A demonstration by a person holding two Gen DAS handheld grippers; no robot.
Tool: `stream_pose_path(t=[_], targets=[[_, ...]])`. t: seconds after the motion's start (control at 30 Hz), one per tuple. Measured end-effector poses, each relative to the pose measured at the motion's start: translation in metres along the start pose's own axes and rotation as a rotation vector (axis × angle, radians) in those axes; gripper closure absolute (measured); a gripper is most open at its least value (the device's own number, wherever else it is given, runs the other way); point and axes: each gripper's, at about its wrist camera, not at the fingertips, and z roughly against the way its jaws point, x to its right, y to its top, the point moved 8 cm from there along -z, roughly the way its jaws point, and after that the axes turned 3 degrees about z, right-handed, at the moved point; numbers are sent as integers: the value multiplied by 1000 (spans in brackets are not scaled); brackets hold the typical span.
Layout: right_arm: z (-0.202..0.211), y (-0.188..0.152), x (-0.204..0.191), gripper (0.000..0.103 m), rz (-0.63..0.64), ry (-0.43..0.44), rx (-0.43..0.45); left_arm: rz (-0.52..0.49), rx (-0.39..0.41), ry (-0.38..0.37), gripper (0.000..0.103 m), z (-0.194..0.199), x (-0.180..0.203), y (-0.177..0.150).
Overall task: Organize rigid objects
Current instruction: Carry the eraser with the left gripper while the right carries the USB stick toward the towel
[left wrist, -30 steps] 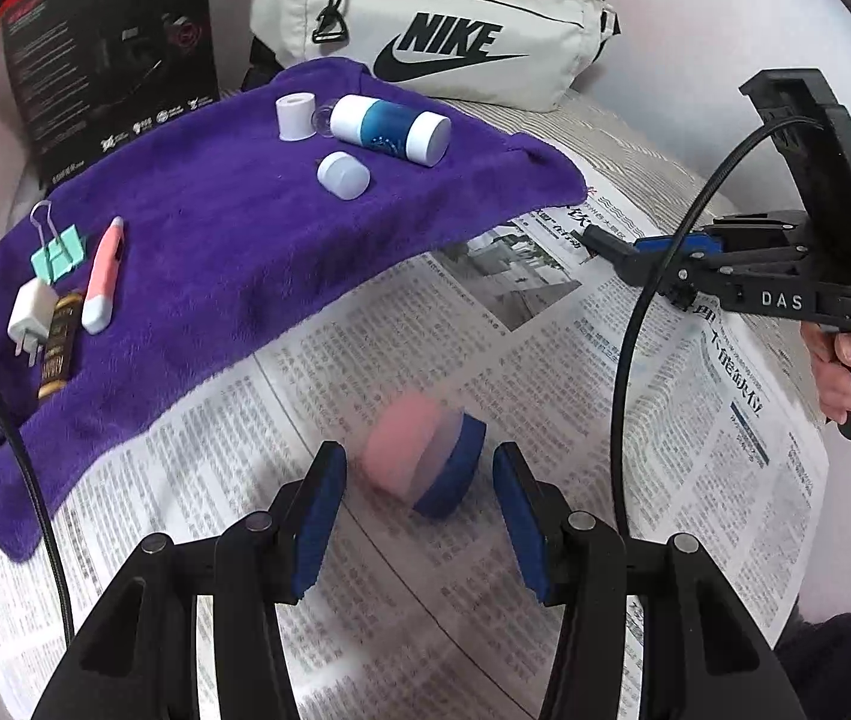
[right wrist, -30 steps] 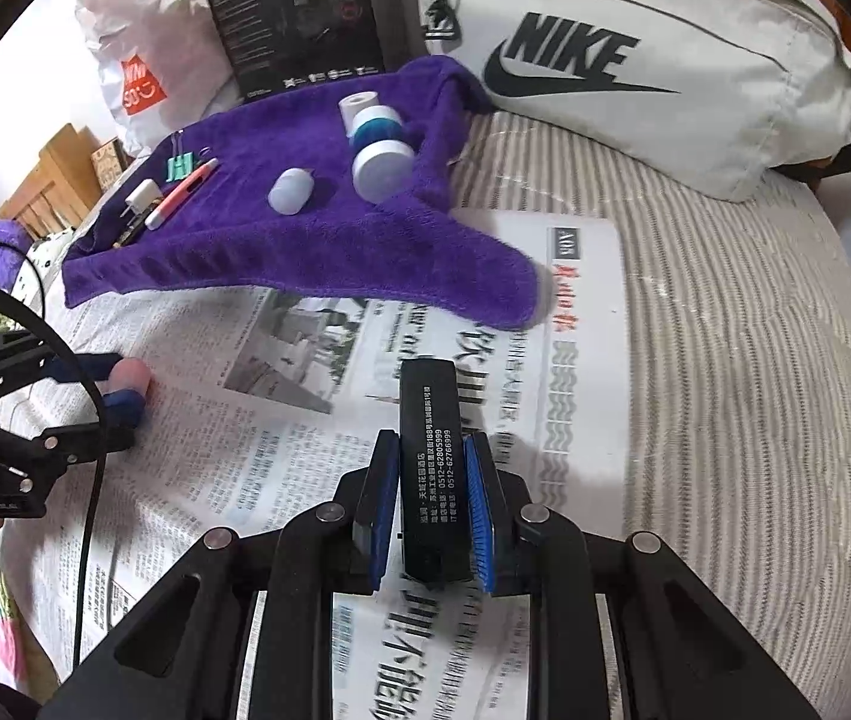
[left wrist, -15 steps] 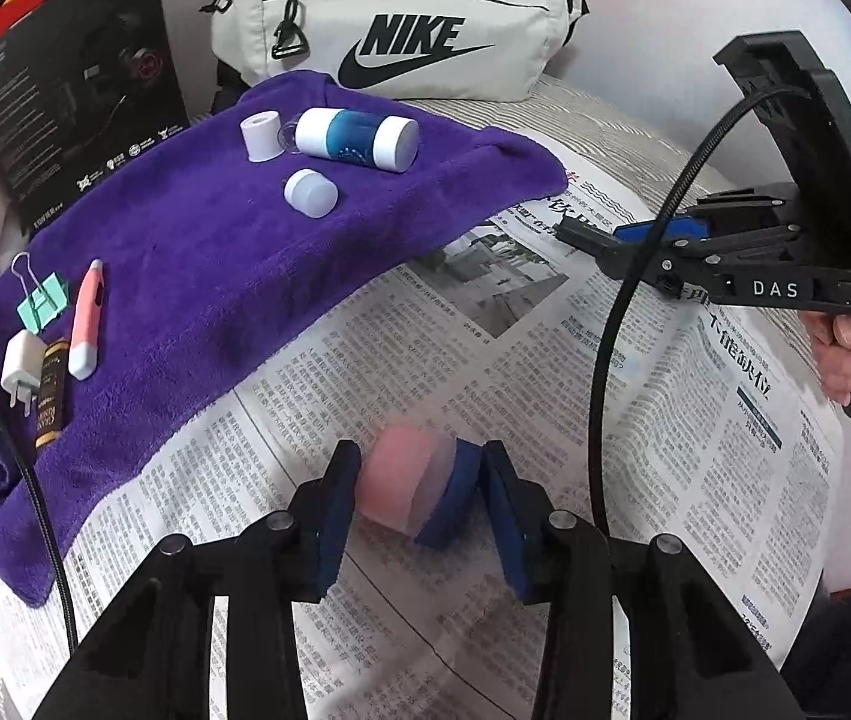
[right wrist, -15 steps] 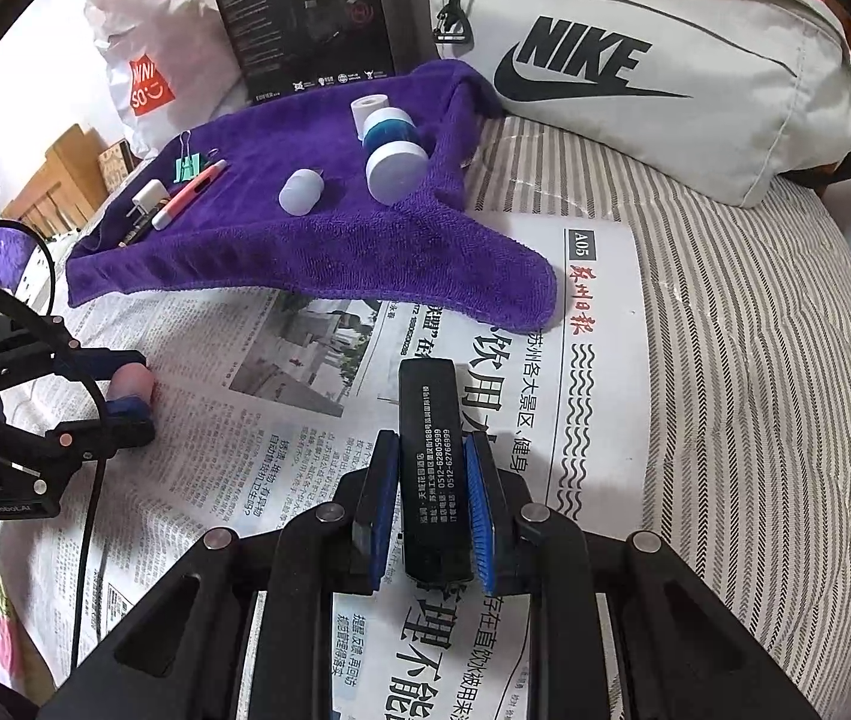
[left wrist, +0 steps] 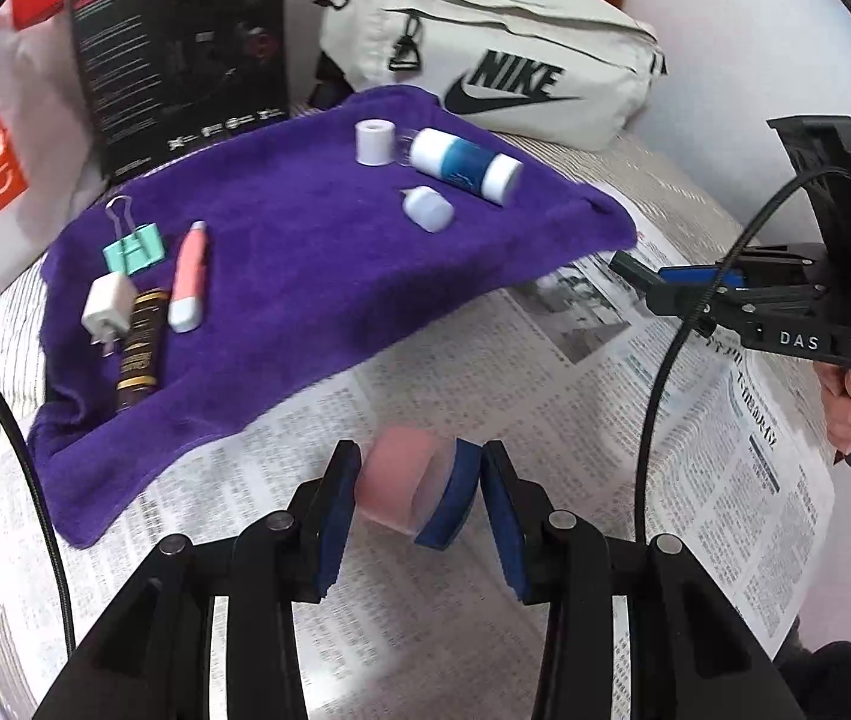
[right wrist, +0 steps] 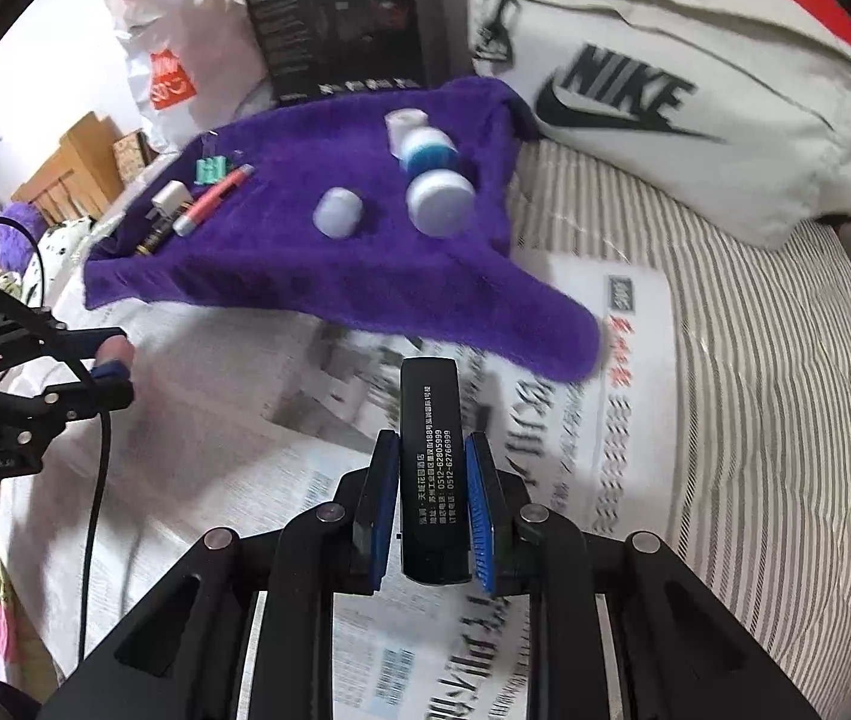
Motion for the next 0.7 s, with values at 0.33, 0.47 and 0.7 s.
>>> stream_pose_path(t=[0.33, 0.47, 0.7], targets=[[6, 38, -27, 81, 51, 48, 43, 48, 39, 33, 64, 17, -30, 12], [4, 57, -33, 81, 72, 56, 56, 73, 48, 51, 64, 19, -44, 16], [-12, 95, -36, 81, 104, 42, 58, 99, 67, 67, 64, 23, -66, 30]])
